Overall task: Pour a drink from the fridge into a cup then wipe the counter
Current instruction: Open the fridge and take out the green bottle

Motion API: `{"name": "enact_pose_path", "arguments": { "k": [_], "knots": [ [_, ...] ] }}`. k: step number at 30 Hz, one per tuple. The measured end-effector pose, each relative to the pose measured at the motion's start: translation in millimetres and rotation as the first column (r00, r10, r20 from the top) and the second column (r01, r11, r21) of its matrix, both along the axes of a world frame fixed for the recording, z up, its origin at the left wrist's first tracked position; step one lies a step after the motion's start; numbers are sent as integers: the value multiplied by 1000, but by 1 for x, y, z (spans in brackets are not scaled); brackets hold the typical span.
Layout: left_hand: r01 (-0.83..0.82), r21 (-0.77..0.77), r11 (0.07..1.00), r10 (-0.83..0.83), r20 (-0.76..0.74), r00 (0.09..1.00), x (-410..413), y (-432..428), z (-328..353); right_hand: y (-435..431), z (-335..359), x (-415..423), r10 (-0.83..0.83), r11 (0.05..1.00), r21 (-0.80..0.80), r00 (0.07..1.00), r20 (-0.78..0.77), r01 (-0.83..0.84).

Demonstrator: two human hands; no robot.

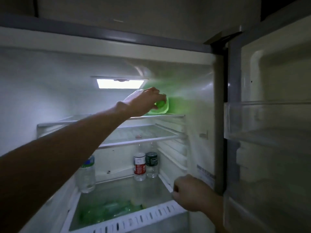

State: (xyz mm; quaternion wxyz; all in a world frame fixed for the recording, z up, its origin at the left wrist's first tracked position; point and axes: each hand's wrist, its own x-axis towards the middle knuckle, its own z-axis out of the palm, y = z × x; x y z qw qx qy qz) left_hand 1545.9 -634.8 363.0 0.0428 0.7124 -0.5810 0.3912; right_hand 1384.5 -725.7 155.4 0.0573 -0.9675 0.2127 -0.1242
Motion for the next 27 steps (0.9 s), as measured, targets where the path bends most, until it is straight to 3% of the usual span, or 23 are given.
{"name": "enact_pose_path", "arguments": {
  "k": [8,14,21,27],
  "knots": [
    [35,-9,999,-34,97,995,-38,29,-7,9,9,-3,11,1000,19,991,-134,-9],
    [132,-163,978,-153,-121,981,-23,18,-22,10,11,-7,39,998,49,998,-50,-37],
    [49,-283,958,-149,-345,927,15,-10,-34,13,9,-12,-12,1000,1,996,-92,12],
    [47,-379,924,-190,-350,917,13,-5,-35,28,6,-21,-12,999,-44,995,-97,8]
  ]
}}
